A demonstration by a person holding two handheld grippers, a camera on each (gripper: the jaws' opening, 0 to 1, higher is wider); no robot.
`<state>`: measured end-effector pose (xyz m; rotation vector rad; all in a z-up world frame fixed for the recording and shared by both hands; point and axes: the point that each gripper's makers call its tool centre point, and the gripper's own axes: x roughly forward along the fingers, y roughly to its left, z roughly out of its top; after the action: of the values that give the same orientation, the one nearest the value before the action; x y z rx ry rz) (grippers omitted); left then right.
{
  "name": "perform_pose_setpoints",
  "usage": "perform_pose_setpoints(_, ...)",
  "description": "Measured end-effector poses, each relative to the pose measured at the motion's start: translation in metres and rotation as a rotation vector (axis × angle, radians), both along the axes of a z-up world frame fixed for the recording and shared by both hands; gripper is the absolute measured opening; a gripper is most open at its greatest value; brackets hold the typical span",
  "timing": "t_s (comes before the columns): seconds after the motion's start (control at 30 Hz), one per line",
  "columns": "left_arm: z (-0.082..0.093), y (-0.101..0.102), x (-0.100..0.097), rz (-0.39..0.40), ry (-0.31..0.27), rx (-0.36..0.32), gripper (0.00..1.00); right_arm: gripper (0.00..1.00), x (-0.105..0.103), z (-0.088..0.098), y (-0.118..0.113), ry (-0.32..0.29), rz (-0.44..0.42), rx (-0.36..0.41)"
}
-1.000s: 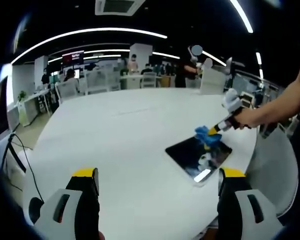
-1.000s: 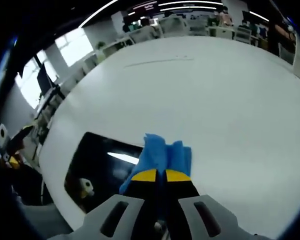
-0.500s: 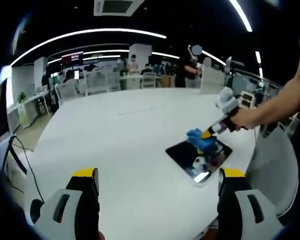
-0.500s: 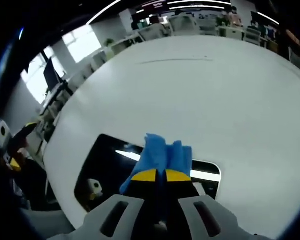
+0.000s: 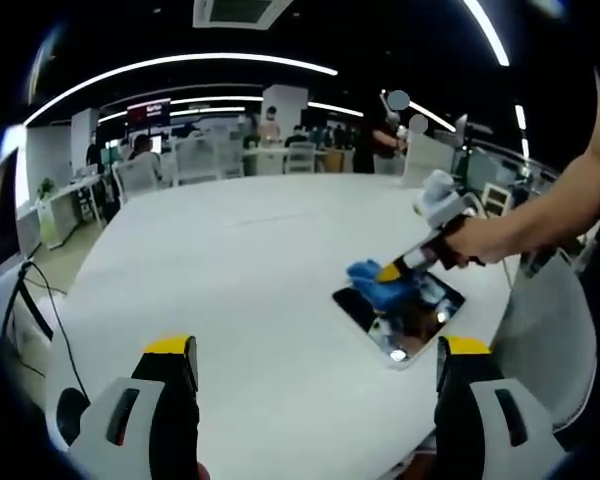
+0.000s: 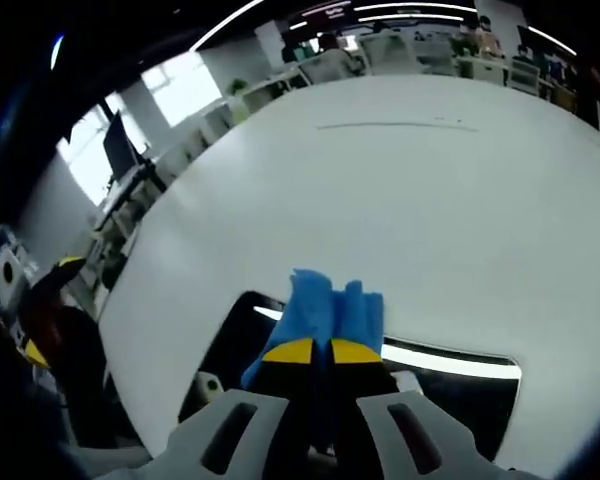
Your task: Wipe the mirror surface with the cleaning cloth until all visible marks leave the cleaned area.
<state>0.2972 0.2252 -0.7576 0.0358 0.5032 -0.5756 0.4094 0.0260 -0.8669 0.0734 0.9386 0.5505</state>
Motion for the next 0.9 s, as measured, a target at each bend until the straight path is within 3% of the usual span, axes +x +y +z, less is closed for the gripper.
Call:
perform_pose_setpoints(0.3, -0.002, 0.003, 0.002, 0.008, 0.004, -0.001, 0.99, 0.0, -0.001, 0.001, 0.034, 0.009, 0.031, 0.048)
perform_pose_setpoints(0.53, -0.002, 0.005, 0.003, 0.013, 0.004, -0.004, 0.99, 0.0, -0.002, 0.002, 0.052, 0.021, 0.054, 0.039)
perform_pose_setpoints(0.9, 0.001, 0.003, 0.003, 0.009, -0.002, -0.003, 0.99, 0.0, -0.004, 0.001, 0.05, 0.028, 0.07, -0.001)
